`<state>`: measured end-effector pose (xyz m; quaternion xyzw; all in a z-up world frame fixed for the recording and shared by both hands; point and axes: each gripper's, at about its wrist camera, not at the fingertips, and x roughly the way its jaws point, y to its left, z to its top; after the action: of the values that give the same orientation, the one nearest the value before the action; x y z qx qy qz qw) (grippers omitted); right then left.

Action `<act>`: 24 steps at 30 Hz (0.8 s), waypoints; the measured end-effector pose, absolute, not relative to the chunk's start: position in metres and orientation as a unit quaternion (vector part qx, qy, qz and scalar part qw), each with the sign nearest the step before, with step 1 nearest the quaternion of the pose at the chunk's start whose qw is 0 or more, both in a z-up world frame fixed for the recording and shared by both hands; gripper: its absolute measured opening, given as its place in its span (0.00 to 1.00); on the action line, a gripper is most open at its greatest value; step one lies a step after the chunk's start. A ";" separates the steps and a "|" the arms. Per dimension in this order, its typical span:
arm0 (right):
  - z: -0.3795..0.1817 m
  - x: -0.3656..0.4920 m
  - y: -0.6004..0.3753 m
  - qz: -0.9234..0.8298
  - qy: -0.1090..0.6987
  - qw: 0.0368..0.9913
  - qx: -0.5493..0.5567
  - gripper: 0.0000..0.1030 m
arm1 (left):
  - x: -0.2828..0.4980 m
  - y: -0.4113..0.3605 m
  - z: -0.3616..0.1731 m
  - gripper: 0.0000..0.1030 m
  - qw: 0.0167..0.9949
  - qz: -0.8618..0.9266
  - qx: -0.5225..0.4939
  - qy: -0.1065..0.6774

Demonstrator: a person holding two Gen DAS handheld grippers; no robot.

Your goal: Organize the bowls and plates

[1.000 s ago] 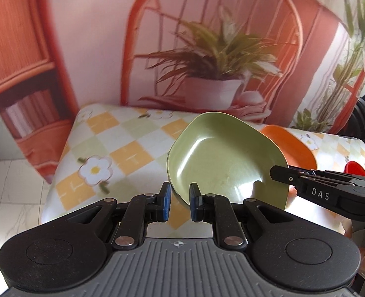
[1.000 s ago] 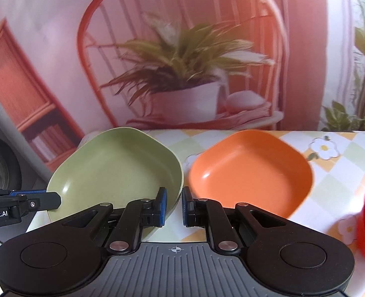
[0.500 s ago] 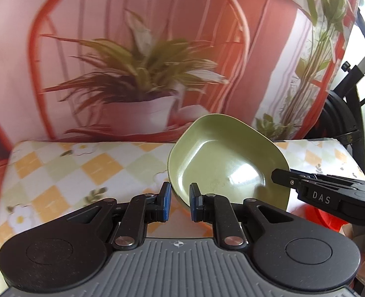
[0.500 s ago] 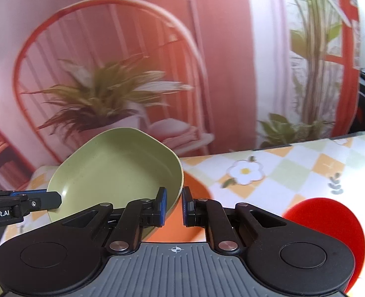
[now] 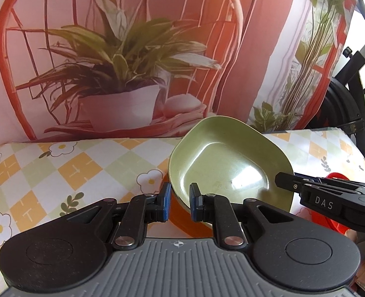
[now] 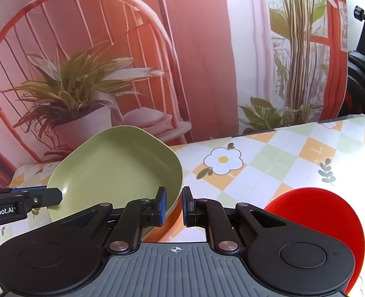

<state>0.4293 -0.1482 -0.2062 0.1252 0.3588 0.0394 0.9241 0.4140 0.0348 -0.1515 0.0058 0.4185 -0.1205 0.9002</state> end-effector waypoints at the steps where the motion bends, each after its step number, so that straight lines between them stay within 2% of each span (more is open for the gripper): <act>1: -0.207 0.429 -0.148 0.038 0.361 0.924 0.125 0.11 | 0.415 0.035 -0.153 0.16 0.899 -0.122 0.007 0.420; 24: -0.222 0.428 -0.142 0.039 0.376 0.919 0.116 0.12 | 0.416 0.033 -0.168 0.16 0.897 -0.111 0.044 0.426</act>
<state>0.4279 -0.1416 -0.2225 0.1160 0.3758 0.0395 0.9186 0.4158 0.0330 -0.1679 0.0440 0.4261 -0.1110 0.8968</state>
